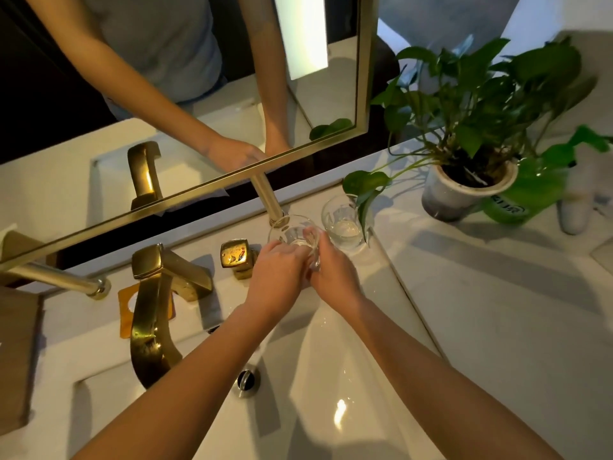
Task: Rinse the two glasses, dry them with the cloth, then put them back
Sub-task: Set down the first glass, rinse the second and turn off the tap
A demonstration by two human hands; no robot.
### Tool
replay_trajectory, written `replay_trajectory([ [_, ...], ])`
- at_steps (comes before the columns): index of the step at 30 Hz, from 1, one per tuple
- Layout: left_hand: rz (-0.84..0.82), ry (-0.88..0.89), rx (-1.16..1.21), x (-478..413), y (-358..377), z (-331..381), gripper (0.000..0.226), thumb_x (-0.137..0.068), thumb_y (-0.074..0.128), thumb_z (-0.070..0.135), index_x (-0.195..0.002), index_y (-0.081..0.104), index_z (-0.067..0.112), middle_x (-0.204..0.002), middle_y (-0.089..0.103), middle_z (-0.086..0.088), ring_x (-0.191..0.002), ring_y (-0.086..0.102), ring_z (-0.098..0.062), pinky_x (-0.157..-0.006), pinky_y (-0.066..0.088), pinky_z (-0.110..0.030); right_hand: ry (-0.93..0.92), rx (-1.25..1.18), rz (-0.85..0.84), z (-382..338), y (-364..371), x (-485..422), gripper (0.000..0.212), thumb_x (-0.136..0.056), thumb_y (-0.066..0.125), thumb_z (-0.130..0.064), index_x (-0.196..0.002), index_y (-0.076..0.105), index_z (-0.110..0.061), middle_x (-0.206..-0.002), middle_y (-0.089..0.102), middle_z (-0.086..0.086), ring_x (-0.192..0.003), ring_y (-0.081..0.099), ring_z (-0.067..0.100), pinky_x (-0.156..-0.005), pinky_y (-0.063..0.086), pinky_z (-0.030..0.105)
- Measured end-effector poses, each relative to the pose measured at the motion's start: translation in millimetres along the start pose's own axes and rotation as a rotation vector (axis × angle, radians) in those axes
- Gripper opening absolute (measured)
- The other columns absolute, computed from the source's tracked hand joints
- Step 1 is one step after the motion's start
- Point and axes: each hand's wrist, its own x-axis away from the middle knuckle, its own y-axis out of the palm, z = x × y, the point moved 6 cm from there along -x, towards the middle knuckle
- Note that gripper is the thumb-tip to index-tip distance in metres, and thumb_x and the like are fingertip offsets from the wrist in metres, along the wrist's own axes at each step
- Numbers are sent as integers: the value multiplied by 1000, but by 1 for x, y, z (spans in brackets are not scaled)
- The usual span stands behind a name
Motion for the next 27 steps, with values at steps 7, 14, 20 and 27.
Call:
replay_trajectory([
  [7, -2, -49, -24, 8, -3, 7, 26, -90, 57, 24, -115, 59, 17, -114, 67, -1, -113, 59, -20, -112, 26, -37, 27, -71, -26, 2, 2, 2, 67, -88, 62, -11, -142, 28, -31, -132, 58, 5, -117, 59, 23, -92, 53, 42],
  [14, 50, -127, -4, 63, -16, 2, 67, -93, 49, 38, -149, 20, 17, -158, 21, -4, -147, 13, -19, -118, 3, -40, 52, -22, 10, 13, -5, 39, 73, -88, 66, -25, -148, 24, -32, -149, 45, 2, -133, 47, 21, -105, 45, 39],
  [20, -118, -224, -79, 122, -2, 9, 71, -94, 26, 54, -151, -2, 24, -153, -18, 5, -140, -21, -15, -113, -12, -37, -96, 295, -84, -3, -5, 90, 60, -98, 52, -30, -152, 25, -22, -160, 24, -1, -148, 19, 16, -121, 21, 35],
  [27, -298, -325, -135, 204, 9, -6, 68, -94, 6, 57, -139, 37, 16, -142, 50, -8, -134, 40, -27, -109, 12, -44, -235, 646, -343, -35, 32, 157, 62, -103, 34, -41, -155, 4, -27, -164, -8, -3, -150, -13, 18, -121, -4, 41],
])
